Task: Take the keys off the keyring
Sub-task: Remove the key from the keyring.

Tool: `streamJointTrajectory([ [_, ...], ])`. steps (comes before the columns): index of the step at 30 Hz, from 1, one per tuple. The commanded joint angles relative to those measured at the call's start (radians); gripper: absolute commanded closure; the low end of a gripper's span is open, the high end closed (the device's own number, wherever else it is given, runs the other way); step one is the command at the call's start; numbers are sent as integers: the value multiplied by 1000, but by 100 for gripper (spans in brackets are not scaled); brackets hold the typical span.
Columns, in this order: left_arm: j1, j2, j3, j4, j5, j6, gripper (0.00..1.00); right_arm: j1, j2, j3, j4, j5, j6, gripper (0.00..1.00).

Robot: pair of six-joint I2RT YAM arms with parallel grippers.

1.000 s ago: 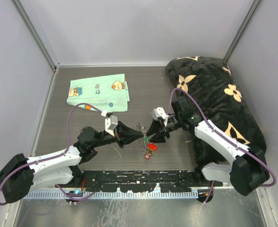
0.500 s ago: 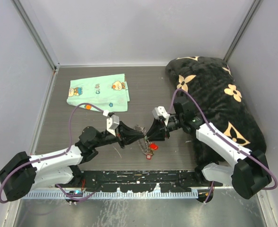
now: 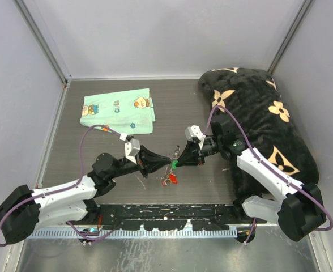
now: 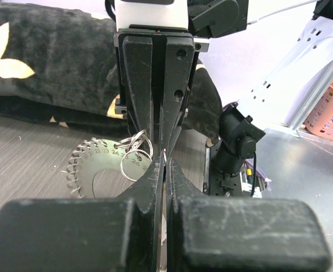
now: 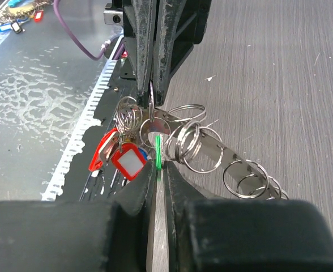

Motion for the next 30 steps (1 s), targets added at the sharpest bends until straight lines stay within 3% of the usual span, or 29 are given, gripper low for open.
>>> streamJointTrajectory([
  [1, -2, -60, 16, 2, -25, 61, 100, -10, -32, 31, -14, 24, -21, 89],
  [22, -3, -62, 53, -204, -9, 200, 100, -11, 30, 86, -160, 82, -122, 91],
  [30, -3, -66, 108, -361, 11, 287, 100, -2, 53, 109, -239, 145, -206, 89],
])
